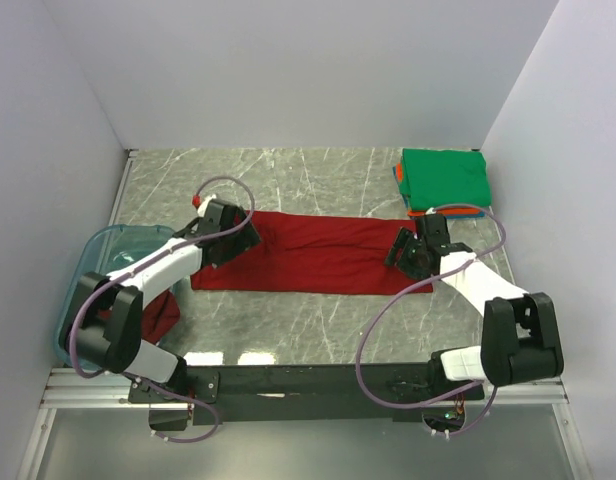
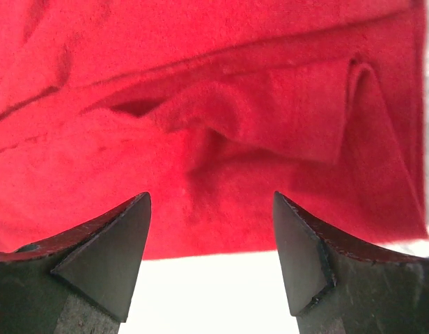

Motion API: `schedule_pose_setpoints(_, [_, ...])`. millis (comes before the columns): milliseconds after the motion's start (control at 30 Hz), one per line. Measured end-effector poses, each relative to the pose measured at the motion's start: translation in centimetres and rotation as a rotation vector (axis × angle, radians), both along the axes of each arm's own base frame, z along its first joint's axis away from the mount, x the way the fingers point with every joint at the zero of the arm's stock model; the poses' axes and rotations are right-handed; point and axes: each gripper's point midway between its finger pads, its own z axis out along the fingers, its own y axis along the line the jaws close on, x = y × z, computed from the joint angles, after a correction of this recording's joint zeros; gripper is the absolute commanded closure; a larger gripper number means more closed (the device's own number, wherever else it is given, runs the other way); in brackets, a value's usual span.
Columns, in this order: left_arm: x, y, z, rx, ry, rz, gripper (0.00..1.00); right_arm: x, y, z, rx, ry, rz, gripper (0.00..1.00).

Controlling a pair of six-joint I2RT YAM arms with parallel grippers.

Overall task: Fold and stack the t-shirts
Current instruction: Fold the tshirt

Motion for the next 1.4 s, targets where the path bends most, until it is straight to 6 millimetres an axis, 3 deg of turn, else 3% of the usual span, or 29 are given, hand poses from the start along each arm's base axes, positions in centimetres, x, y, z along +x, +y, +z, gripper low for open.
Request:
schedule_pose_setpoints(233, [-1.6, 0.9, -3.5, 0.003, 0.08, 0.037, 0.01, 2.0, 0.2, -2.0, 0.019, 0.007, -0.056, 0.23])
schedule_pose_setpoints(433, [-2.0, 1.5, -4.2, 0.0, 0.093, 0.056, 0.01, 5.0, -0.8, -1.2, -0.009, -0.062, -0.139, 0.22])
schedule_pose_setpoints(600, [-1.9, 1.7, -4.4, -0.006, 0.089, 0.064, 0.01, 9.7, -2.0, 2.4, -0.037, -0.151, -0.195, 0.21])
schedule_pose_setpoints(733, [-1.9, 1.8, -4.4, -0.008, 0.089, 0.072, 0.01, 14.6, -4.0, 6.8, -0.071, -0.235, -0.246, 0.2])
schedule_pose_setpoints(833, [-2.0, 1.9, -4.1, -0.012, 0.085, 0.074, 0.01, 15.9, -4.7, 9.2, -0.089, -0.275, -0.244, 0.2])
schedule_pose_setpoints(900, [-1.9, 1.8, -3.6, -0.019, 0.074, 0.074, 0.0, 15.8, -4.6, 10.0, -0.09, -0.286, -0.224, 0.19])
schedule_pose_setpoints(1000, [-1.6, 1.5, -3.0, -0.034, 0.063, 0.066, 0.01, 14.4, -4.0, 9.3, -0.076, -0.258, -0.18, 0.13])
schedule_pose_setpoints(1233, [2.5, -0.9, -3.7, -0.062, 0.098, 0.026, 0.01, 9.0, -0.1, 3.4, -0.091, -0.104, -0.032, 0.11])
schedule_pose_setpoints(1300, [3.6, -1.5, -4.5, -0.06, 0.123, 0.022, 0.01, 8.4, 0.7, 2.3, -0.09, -0.071, -0.006, 0.1])
schedule_pose_setpoints(1400, [5.7, -2.4, -4.3, -0.074, 0.118, 0.017, 0.01, 8.2, 1.0, 0.6, -0.097, -0.029, 0.003, 0.1])
